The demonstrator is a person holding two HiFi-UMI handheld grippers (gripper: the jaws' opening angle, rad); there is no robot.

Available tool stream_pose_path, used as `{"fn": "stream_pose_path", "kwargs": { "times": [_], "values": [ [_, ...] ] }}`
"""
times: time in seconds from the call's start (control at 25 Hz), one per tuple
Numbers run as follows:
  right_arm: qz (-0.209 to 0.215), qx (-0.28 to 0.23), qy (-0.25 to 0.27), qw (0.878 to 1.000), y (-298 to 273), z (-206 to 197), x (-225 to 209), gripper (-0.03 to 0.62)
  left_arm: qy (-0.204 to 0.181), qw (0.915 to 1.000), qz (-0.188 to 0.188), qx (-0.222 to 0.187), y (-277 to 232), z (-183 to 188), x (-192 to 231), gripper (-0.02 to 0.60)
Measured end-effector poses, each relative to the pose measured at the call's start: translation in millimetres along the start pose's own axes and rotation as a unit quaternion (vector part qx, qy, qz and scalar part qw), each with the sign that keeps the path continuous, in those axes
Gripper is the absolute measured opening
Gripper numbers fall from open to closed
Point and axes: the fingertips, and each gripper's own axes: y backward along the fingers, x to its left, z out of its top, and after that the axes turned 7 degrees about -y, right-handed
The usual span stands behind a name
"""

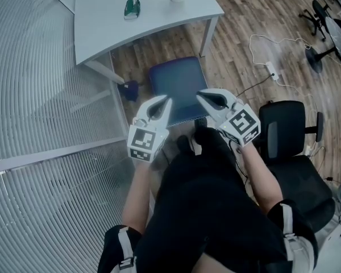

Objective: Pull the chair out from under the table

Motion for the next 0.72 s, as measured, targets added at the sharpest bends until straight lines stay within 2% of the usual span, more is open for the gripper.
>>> {"fn": "stream_pose_path", "kwargs": {
  "times": [0.72],
  "values": [
    [-0.007,0.006,0.006,1.0,-3.6,0.1,-6.7,0.002,-0.007,0.9999,-0.016,0.0,-8.7,-0.8,0.5,0.011]
  ]
}}
